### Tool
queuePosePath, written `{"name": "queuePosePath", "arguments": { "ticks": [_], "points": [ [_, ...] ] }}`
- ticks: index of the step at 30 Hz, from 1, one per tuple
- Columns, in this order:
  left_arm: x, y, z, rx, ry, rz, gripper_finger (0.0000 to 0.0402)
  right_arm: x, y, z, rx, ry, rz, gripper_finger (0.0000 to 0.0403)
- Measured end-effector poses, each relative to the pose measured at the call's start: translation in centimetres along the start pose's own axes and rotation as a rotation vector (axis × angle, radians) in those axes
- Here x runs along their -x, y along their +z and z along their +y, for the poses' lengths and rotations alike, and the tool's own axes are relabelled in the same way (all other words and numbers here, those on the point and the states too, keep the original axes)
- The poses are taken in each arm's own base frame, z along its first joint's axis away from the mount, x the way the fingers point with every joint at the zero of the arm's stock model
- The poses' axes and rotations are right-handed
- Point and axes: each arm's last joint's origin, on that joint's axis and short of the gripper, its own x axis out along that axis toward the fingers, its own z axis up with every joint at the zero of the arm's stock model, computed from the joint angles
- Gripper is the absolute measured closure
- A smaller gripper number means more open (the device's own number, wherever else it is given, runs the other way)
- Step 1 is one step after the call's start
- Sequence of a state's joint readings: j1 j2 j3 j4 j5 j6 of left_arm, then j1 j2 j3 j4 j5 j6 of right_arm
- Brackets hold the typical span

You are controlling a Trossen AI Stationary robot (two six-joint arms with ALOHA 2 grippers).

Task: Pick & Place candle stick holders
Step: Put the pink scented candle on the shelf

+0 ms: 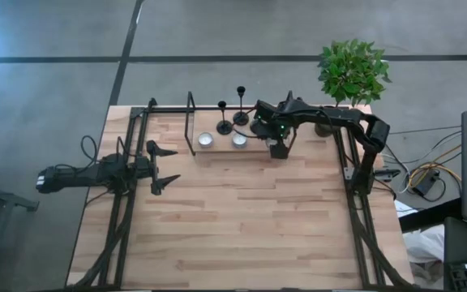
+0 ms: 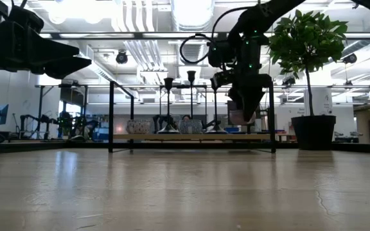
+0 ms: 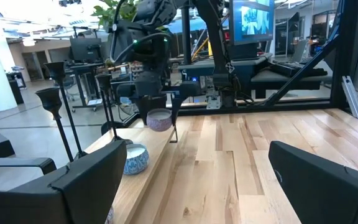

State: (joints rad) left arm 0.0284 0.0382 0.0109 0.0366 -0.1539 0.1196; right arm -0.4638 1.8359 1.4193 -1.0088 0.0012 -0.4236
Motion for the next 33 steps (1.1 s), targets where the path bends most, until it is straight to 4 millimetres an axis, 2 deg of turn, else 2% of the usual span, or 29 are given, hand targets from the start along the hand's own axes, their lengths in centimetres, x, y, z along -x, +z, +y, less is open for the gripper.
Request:
{"name": "queuePosePath", "arguments": {
  "ticks": [25, 33],
  "points": [
    [0.0, 0.0, 0.0, 0.000, 0.000, 0.000, 0.0003, -1.0, -0.5, -2.0, 0.012, -0.007, 0.006, 0.0107],
    [0.0, 0.0, 0.0, 0.000, 0.000, 0.000, 0.0003, -1.7, -1.1, -2.0, 0.011, 0.003, 0.026, 0.0107]
  ]
}}
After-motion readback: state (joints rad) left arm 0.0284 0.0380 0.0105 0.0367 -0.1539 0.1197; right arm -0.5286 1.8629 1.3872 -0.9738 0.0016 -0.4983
